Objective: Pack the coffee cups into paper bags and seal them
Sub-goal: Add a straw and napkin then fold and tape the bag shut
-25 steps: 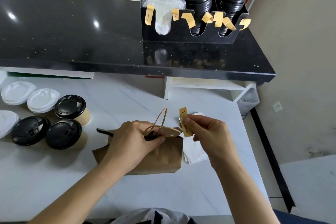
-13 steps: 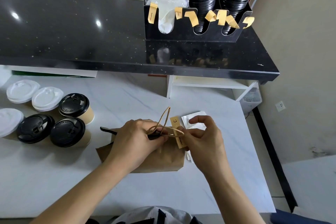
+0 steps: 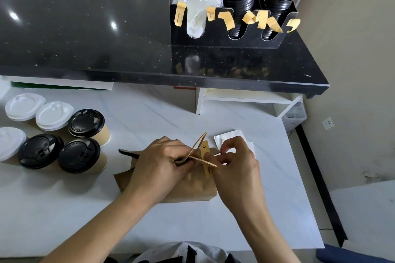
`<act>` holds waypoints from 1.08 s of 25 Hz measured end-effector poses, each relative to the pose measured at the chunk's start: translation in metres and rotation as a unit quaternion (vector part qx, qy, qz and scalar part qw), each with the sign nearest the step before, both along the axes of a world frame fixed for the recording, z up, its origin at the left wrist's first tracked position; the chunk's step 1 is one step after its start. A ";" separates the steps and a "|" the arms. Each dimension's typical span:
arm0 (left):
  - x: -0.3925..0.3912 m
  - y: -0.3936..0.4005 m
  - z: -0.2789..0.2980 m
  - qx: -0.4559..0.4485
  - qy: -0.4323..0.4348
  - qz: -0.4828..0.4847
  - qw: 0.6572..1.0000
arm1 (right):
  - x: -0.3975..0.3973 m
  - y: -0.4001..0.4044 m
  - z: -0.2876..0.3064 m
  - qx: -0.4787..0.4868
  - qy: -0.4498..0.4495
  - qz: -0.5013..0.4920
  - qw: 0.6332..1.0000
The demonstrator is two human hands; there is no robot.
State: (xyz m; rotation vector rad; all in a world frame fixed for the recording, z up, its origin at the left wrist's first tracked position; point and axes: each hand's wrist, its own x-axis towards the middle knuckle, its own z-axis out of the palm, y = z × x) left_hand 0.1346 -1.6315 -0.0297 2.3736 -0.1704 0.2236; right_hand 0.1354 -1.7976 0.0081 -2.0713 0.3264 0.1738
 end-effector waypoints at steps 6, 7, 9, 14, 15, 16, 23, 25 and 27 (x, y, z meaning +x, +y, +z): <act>0.001 0.002 0.001 0.011 0.003 -0.018 1.000 | -0.003 0.001 0.000 0.009 0.009 -0.023 1.000; 0.002 0.002 0.002 0.014 -0.001 -0.019 1.000 | -0.002 0.001 0.000 0.009 0.008 -0.024 1.000; 0.003 0.003 0.002 0.017 -0.006 -0.025 1.000 | -0.002 0.002 -0.001 0.012 0.008 -0.025 1.000; 0.004 0.002 0.002 0.010 -0.010 -0.034 0.999 | 0.003 0.002 -0.004 0.001 0.011 -0.023 1.000; 0.004 0.002 0.002 0.011 -0.009 -0.033 0.999 | 0.003 0.002 -0.004 0.000 0.010 -0.022 1.000; 0.004 0.002 0.002 0.012 -0.007 -0.033 0.999 | 0.002 0.002 -0.004 0.000 0.008 -0.023 1.000; 0.005 0.002 0.001 0.020 0.002 -0.030 0.999 | -0.001 -0.001 -0.009 0.016 0.009 -0.024 1.000; 0.005 0.001 0.001 0.017 0.002 -0.029 0.999 | -0.001 -0.002 -0.008 0.016 0.012 -0.017 1.000; 0.004 0.002 0.001 0.016 0.000 -0.028 0.999 | -0.003 -0.001 -0.007 0.011 0.011 -0.017 1.000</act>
